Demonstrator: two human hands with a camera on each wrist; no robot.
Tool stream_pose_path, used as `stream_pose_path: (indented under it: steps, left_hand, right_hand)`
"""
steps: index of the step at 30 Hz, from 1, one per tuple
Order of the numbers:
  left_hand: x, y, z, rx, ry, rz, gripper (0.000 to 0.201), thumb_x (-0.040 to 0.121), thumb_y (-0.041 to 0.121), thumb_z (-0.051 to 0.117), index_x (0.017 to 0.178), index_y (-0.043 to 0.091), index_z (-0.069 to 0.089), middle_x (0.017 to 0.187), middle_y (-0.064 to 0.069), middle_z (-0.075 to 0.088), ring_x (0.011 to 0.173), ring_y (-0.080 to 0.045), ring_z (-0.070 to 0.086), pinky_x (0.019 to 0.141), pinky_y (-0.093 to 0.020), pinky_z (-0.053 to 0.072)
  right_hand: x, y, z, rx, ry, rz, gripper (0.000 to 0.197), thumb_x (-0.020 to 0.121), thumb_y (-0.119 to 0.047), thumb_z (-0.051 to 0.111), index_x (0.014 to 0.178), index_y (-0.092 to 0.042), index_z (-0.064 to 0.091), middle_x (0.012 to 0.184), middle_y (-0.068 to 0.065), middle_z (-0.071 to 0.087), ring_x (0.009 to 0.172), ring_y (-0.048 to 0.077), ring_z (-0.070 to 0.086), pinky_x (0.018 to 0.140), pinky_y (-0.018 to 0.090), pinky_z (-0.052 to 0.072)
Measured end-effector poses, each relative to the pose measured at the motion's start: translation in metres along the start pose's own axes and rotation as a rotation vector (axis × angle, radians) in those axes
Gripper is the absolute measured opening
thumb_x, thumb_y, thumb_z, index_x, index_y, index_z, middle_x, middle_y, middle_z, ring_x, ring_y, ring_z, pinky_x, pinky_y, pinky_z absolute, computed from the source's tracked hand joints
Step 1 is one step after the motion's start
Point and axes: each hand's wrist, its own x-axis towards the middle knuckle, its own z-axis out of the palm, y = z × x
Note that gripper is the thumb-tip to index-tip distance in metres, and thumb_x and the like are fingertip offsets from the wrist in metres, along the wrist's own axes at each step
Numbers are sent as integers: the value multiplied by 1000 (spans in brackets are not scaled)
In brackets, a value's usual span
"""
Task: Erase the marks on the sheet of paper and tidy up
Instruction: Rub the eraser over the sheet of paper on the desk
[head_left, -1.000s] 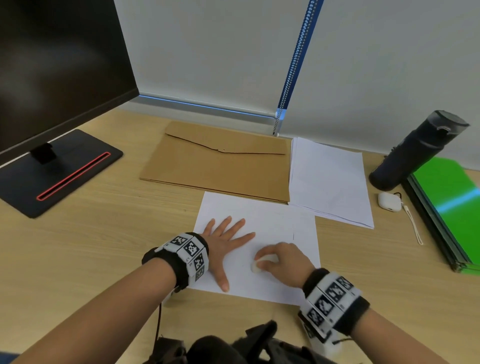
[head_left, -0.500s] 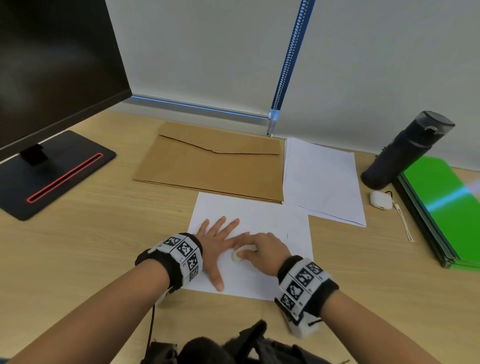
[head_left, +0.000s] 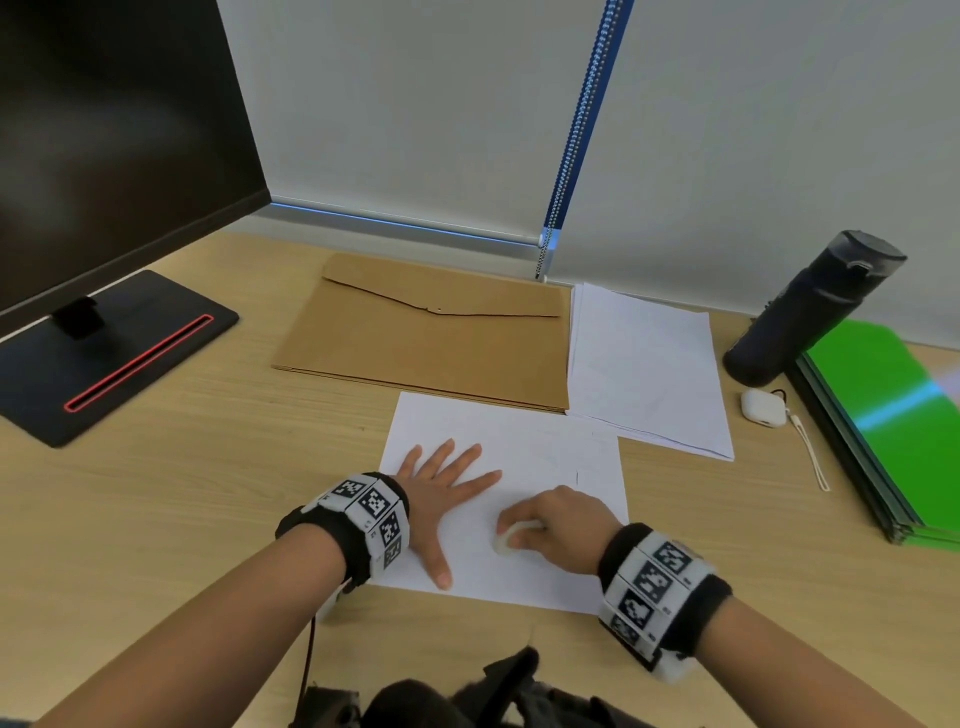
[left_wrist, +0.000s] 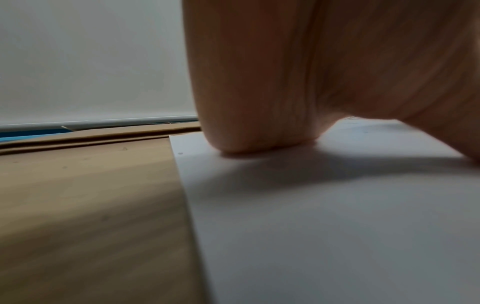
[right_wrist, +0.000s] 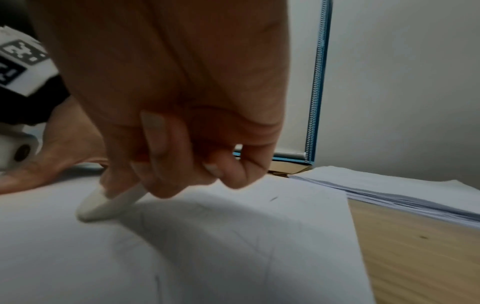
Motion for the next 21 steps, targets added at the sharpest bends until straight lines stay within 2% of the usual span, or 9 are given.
stream_pose_path:
  steps: [3, 5, 7, 8, 11, 14, 16, 18, 21]
  left_hand:
    - [0, -1, 1, -13, 6, 2, 134, 62, 56, 80, 142, 41, -26, 148, 5, -41, 135, -23, -39, 106, -52, -24]
    - [0, -1, 1, -35, 19, 10, 132, 63, 56, 80, 143, 41, -24, 148, 6, -40, 135, -22, -38, 106, -51, -24]
    - [-1, 0, 2, -83, 47, 10, 122, 68, 57, 76, 146, 41, -18, 151, 7, -36, 137, -20, -35, 108, -50, -23]
    - [-2, 3, 2, -114, 69, -1, 116, 71, 58, 72, 147, 41, -13, 152, 7, -32, 138, -20, -33, 108, -50, -21]
    - [-1, 19, -3, -178, 148, -65, 100, 76, 60, 66, 150, 34, 4, 157, 4, -19, 142, -22, -26, 110, -54, -17]
    - [8, 39, -7, -144, 212, -62, 102, 73, 58, 70, 148, 19, 14, 158, -2, -13, 143, -23, -23, 111, -53, -17]
    - [14, 48, -7, -128, 205, 0, 107, 71, 56, 72, 150, 19, 9, 157, -1, -17, 142, -21, -25, 112, -52, -17]
    - [19, 54, -7, -118, 162, 46, 114, 71, 56, 72, 152, 26, -3, 156, 1, -25, 141, -22, -29, 110, -53, -19]
    - [23, 57, -7, -90, 99, 48, 119, 71, 59, 71, 148, 34, -15, 152, 3, -34, 138, -25, -35, 106, -57, -21]
  right_hand:
    - [-10, 12, -4, 21, -71, 27, 23, 91, -30, 53, 112, -29, 64, 115, -4, 63, 104, 15, 56, 90, 27, 42]
    - [-11, 20, -3, 225, -31, 50, 16, 90, -26, 56, 103, -24, 65, 91, -3, 64, 75, 12, 59, 70, 23, 48]
    - [-13, 29, 0, 558, 105, 118, 5, 90, -22, 57, 92, -20, 62, 66, -2, 59, 46, 9, 52, 48, 21, 44]
    - [-16, 35, 0, 687, 190, 155, 4, 90, -21, 57, 90, -18, 60, 60, -1, 58, 40, 10, 50, 44, 22, 42]
    - [-22, 50, 6, 864, 341, 236, 7, 89, -18, 59, 90, -11, 58, 56, 2, 61, 36, 15, 52, 44, 25, 41]
    - [-24, 52, 13, 894, 366, 273, 7, 86, -15, 63, 86, -12, 58, 58, 6, 61, 33, 14, 51, 38, 21, 41]
    - [-24, 50, 17, 906, 345, 276, 9, 83, -16, 67, 83, -14, 58, 59, 8, 61, 33, 15, 51, 37, 21, 42]
    - [-22, 48, 19, 889, 311, 256, 11, 82, -18, 69, 83, -16, 59, 59, 7, 61, 36, 16, 50, 40, 24, 44]
    - [-18, 42, 18, 761, 273, 197, 10, 85, -19, 64, 95, -20, 62, 64, 4, 62, 36, 9, 49, 42, 24, 44]
